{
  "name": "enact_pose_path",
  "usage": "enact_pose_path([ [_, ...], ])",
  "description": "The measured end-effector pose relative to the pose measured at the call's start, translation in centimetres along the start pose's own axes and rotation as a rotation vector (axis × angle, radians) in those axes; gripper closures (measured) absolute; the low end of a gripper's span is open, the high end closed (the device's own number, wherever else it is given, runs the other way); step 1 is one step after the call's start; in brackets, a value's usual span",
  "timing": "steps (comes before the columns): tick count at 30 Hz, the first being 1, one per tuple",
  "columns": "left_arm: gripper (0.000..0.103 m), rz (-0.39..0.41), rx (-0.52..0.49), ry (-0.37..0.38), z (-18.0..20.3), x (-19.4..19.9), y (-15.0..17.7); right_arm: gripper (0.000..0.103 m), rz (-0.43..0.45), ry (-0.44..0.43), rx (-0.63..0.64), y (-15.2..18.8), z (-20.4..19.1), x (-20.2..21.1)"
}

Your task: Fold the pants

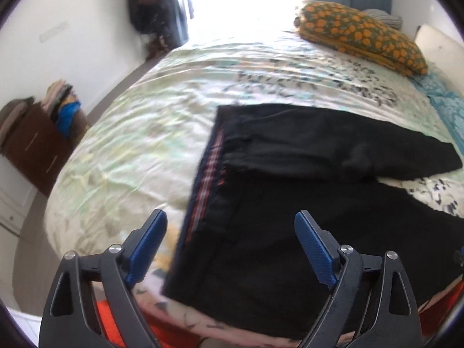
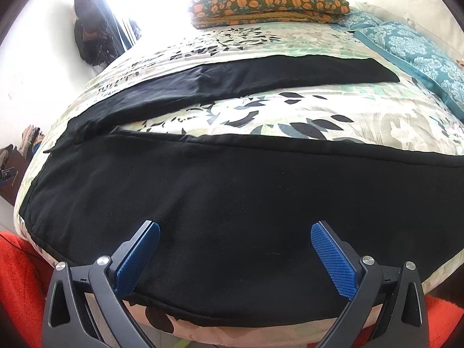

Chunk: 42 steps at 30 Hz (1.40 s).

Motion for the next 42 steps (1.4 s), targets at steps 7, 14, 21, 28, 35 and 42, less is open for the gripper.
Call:
enact_pose_path([
  [7,0.008,0.001,-0.188,0.102,14.9,-8.4,-6.3,0.000,0.044,-0.042,0.036,-11.3,0.1,-1.9],
  [14,0.004,-0.164,-0.197,-0.028,18.7,-19.3,-4.9,0.000,0.000,-0.054,0.132,-21.9,-5.1,-12.7],
  [21,0.001,-0.088,-0.120,0.062,17.4,-19.7,-4.4,0.000,-0.161,-0.017,0.282,-19.3,-5.6,-21.3],
  [28,0.001,-0.067,-0.127,0.047,17.7,-19.6,-4.4,0.000,-0.162,-0.030,0.305,-19.4,-5.3,-21.1],
  [35,0.001,-0.072,-0.119,0.059,17.6,-19.6,-4.3,0.000,-0.169,-0.042,0.324,-19.9,-5.1,-21.1],
  [42,0.002,-0.087,-0.099,0.119,18.0,-16.6,-7.1,0.000,-0.199,-0.045,0.299,-23.2,2.2,-22.3],
])
Point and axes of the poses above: each gripper's, at about its wrist camera, not at the fingertips, and x roughly against the way its jaws point, z to its right, y to its underside, the point moved 4 cm from there along -x, roughly the way its jaws point, and after that the axes turned 4 degrees about y, right-handed, at the moved point
